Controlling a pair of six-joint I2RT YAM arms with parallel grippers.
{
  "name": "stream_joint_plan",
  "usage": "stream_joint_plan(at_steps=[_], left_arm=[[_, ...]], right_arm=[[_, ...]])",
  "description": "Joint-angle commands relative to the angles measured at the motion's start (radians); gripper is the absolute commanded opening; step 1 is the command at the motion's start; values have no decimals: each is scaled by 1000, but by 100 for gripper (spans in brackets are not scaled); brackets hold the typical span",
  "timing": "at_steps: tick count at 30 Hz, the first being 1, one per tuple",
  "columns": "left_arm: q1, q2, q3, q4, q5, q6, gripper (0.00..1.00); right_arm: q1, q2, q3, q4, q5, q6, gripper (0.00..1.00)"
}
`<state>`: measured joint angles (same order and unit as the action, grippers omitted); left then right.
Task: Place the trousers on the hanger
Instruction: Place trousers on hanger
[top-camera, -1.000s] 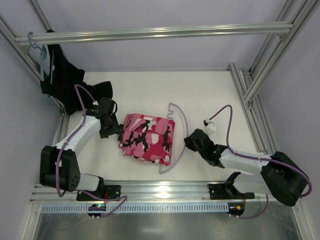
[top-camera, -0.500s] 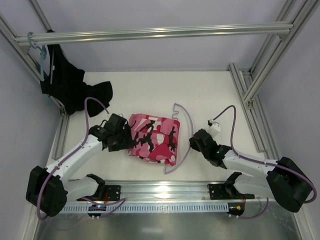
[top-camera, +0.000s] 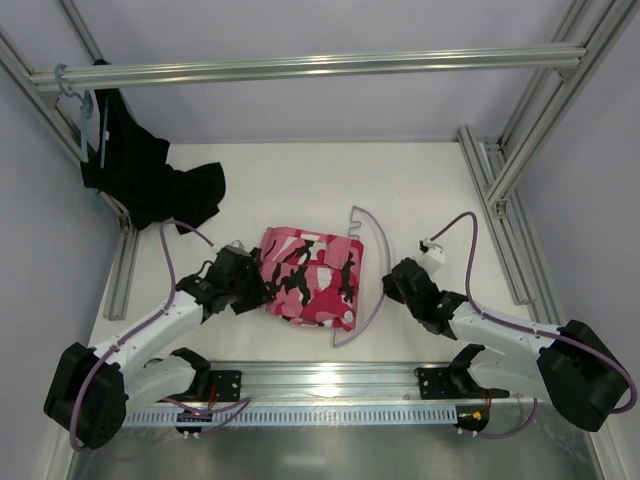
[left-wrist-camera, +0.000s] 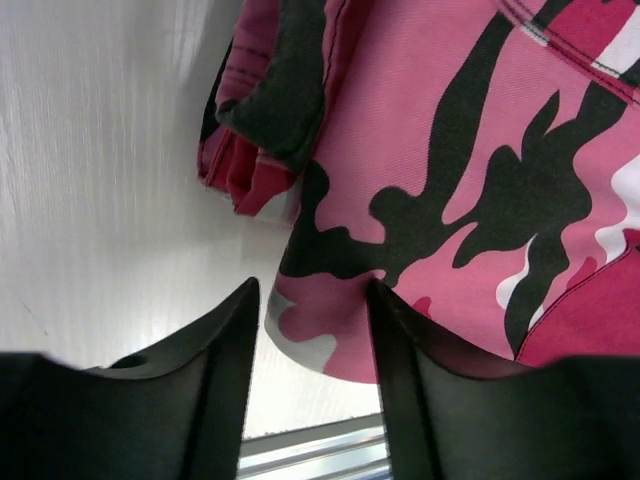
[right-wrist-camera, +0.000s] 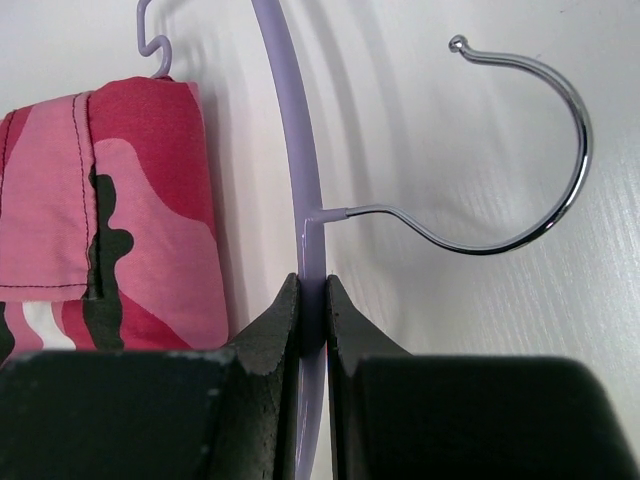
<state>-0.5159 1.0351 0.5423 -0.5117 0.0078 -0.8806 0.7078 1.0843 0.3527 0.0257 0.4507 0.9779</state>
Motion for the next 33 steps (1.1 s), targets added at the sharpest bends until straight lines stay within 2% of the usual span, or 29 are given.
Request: stream_joint_plan(at_steps=[1, 3, 4, 5, 7, 8, 10, 12, 17, 20, 21, 26, 29, 32, 33], left_arm=[[-3, 34, 11, 114, -49, -29, 44], [-1, 54, 7, 166, -49, -31, 26], [-3, 74, 10, 176, -54, -31, 6], [-1, 86, 24, 159, -61, -28, 0], [-3, 108, 48, 104, -120, -6, 0], [-3, 109, 60, 20, -170, -3, 0], [-1, 109, 94, -49, -328, 5, 0], [-1, 103, 119, -121, -405, 15, 0], [-1, 46, 128, -142, -454, 38, 0], [1, 66, 154, -155, -431, 49, 6], [1, 89, 163, -165, -431, 51, 12], [-4, 138, 307, -287, -497, 72, 22], [-44, 158, 428, -295, -441, 98, 23], [-168, 163, 450, -184, -257, 78, 25], [-212, 167, 429, -60, -130, 71, 26]], right_arm=[[-19, -24, -12, 66, 48, -7, 4], [-22, -23, -23, 80, 23, -15, 4], [-24, -21, -27, 101, 11, -22, 4], [-25, -17, -34, 109, 5, -27, 4], [-27, -15, -38, 115, -3, -33, 4], [-28, -15, -41, 117, -1, -38, 4], [-33, -20, -47, 117, -3, -41, 4], [-36, -26, -54, 122, -4, -48, 4], [-39, -27, -58, 122, -6, -53, 4], [-39, -23, -61, 123, -10, -57, 4], [-37, -24, -61, 122, -23, -62, 4], [-36, 0, -63, 180, -132, -70, 4], [-37, 0, -67, 172, -130, -51, 4], [-36, -1, -63, 164, -129, -53, 4], [-37, 5, -60, 164, -130, -50, 4]])
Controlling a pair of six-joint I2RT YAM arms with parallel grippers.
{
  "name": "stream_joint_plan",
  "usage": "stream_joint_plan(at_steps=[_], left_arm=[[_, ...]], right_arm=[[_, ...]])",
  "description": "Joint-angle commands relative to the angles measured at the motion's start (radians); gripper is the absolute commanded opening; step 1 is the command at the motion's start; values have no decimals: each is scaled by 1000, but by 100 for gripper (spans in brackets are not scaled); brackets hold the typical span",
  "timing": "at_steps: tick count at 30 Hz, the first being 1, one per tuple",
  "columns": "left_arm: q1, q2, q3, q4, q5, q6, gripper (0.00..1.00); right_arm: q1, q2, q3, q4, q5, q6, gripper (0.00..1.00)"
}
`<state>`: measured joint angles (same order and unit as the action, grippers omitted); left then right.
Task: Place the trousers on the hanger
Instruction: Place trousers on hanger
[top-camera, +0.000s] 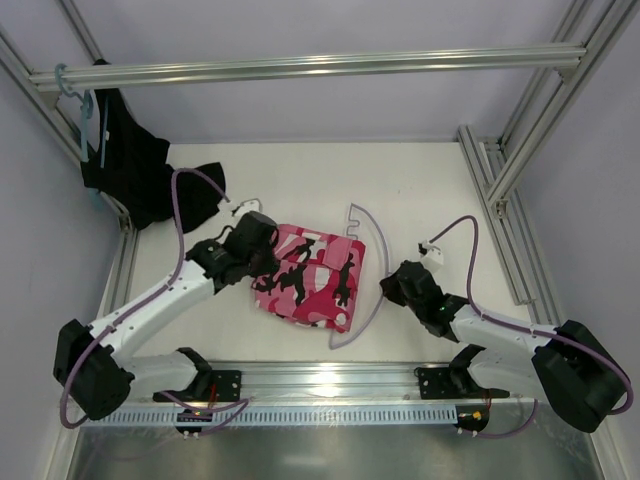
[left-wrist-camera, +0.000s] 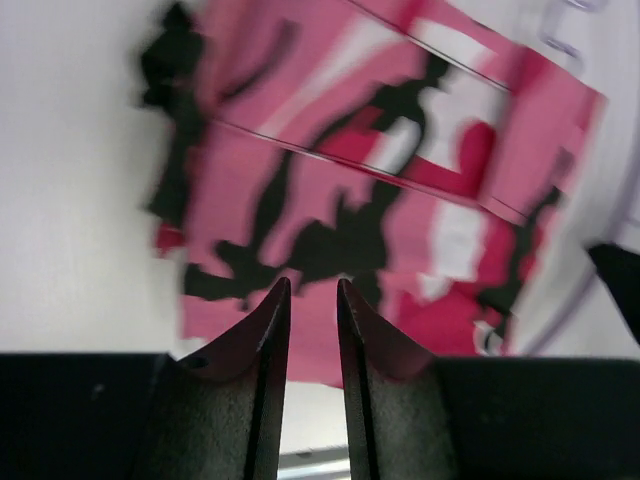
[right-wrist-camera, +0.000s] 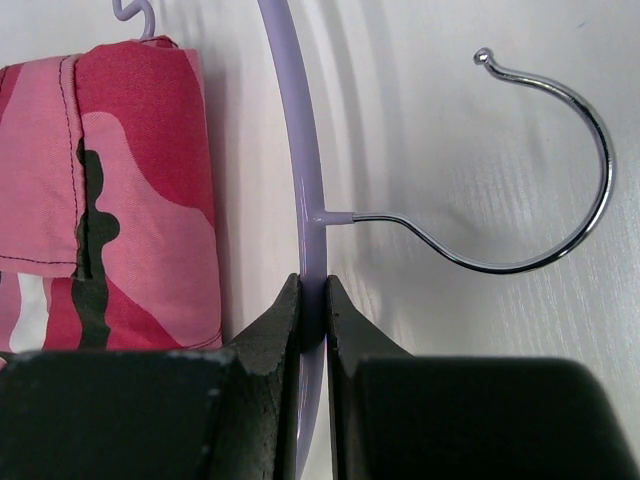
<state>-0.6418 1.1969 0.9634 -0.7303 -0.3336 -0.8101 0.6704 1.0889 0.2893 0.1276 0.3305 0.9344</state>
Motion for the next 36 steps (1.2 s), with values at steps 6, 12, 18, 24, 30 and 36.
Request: stream_joint_plan(at_steps=[6, 12, 18, 24, 30, 36], left_arm=[[-231, 164, -72, 635, 552, -47, 27], [-249, 319, -262, 853, 647, -101, 25], [-248, 267, -393, 752, 535, -61, 26], [-123, 89, -246, 371, 294, -3, 29], [96, 87, -157, 380, 362, 89, 29], [220, 436, -68, 431, 424, 140, 28]], right_arm=[[0, 14, 14, 47, 4, -2, 4], [-2, 16, 11, 34, 18, -5, 4], [-11, -1, 13, 12, 24, -12, 4], [-14, -69, 25, -55, 51, -39, 4], [-17, -130, 37, -97, 10, -68, 4], [-17, -181, 100, -245, 73, -98, 4]])
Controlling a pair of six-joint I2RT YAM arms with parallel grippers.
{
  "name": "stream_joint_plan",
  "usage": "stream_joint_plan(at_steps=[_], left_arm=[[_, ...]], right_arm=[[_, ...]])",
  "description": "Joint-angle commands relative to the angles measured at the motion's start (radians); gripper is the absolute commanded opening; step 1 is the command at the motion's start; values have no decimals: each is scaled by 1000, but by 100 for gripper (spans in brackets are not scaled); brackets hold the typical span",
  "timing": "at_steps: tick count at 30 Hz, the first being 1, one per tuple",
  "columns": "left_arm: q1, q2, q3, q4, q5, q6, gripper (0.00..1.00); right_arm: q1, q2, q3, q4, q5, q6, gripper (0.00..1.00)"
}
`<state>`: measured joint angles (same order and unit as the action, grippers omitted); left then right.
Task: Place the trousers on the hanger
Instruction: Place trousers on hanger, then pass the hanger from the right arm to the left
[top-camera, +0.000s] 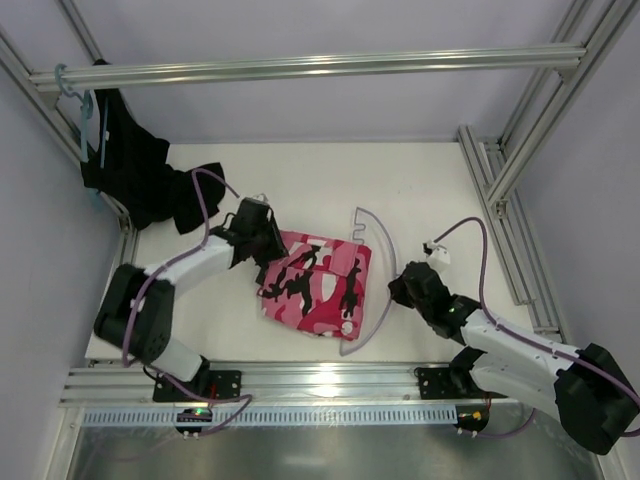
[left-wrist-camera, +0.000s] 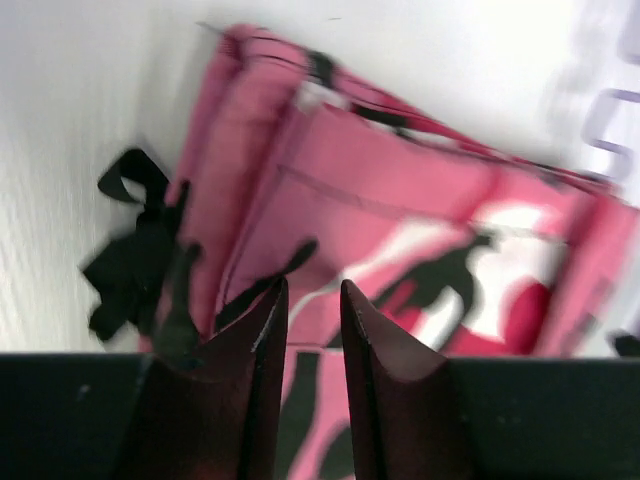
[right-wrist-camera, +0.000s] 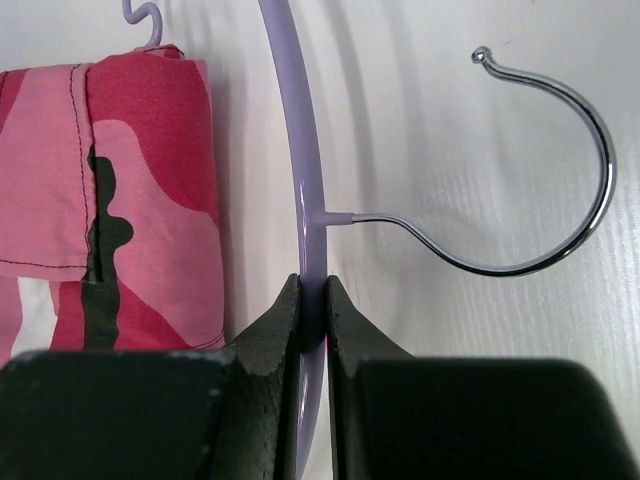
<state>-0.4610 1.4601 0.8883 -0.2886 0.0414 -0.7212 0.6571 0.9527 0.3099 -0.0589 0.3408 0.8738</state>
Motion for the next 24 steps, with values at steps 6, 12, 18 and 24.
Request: stream_joint_plan(at_steps=[6, 12, 18, 24], left_arm=[[54, 384, 9, -24, -1, 9, 26], [61, 226, 199, -295, -219, 45, 37], [-68, 45, 481, -396, -201, 31, 58], [-220, 106, 696, -273, -45, -139, 68]], right_arm=[[-5, -132, 224, -212, 95, -117, 4], [-4, -144, 420, -404, 101, -217, 4], [-5, -100, 609, -495, 32, -286, 4], [-4, -74, 747, -541, 14, -314, 4]])
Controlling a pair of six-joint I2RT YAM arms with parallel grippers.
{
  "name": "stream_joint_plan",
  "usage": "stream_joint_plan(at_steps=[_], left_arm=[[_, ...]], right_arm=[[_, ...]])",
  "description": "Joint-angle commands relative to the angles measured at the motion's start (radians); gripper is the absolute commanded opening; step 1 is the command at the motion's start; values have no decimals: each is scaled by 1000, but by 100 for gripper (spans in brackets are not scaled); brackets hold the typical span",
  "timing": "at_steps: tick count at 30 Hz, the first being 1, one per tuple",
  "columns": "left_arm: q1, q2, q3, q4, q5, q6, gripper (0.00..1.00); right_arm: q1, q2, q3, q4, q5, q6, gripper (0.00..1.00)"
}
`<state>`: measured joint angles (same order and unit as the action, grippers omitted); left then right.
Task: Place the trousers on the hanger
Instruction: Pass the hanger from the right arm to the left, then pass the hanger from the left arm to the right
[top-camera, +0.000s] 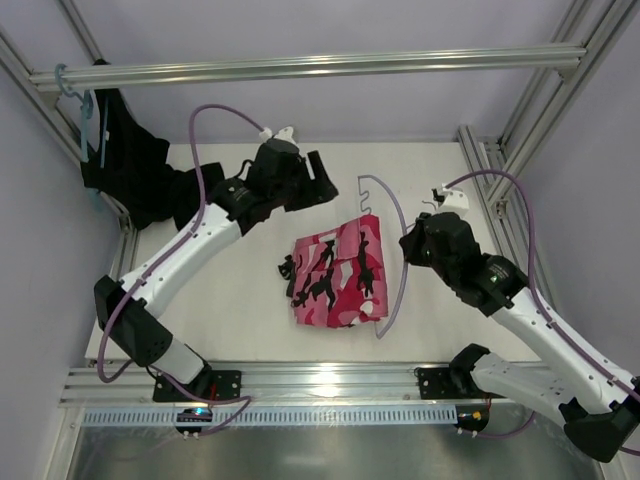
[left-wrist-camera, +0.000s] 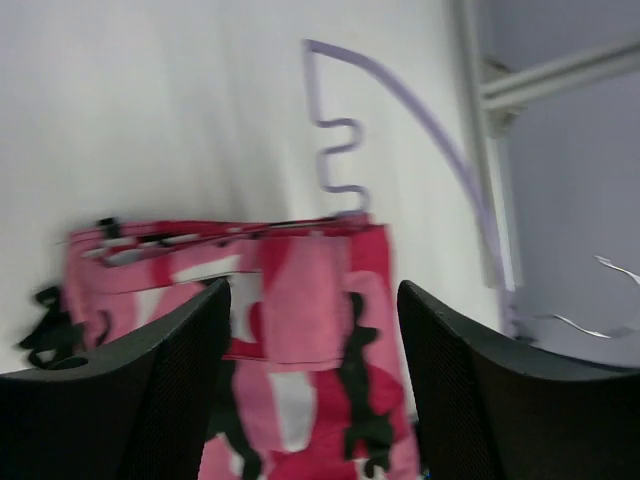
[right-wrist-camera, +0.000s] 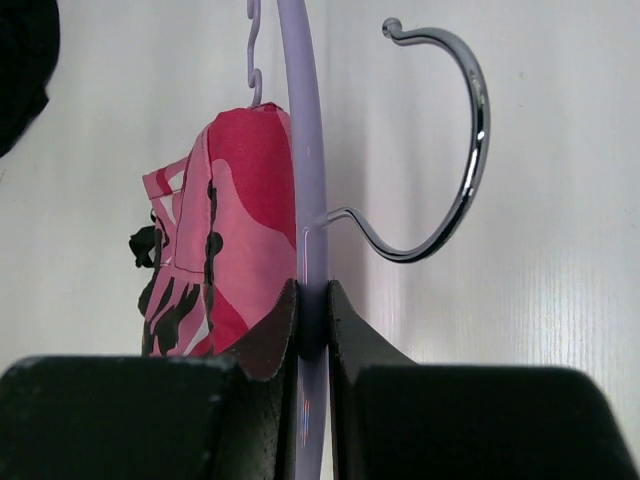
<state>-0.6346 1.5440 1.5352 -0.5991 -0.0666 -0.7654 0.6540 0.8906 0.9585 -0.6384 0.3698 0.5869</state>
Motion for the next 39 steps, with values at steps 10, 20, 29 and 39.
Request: stream_joint_plan(at_steps=[10, 20, 29, 39], left_arm=[[-117, 250, 175, 305, 246, -356, 71], [-139, 412, 253, 438, 372, -483, 63], [-139, 406, 221, 551, 432, -573, 0], [-139, 380, 220, 568, 398, -634, 0]], right_arm=[[4, 34, 169, 48, -54, -55, 4], [12, 85, 161, 83, -106, -73, 4], [12, 68, 112, 115, -140, -71, 6], [10, -114, -135, 279, -164, -62, 57]])
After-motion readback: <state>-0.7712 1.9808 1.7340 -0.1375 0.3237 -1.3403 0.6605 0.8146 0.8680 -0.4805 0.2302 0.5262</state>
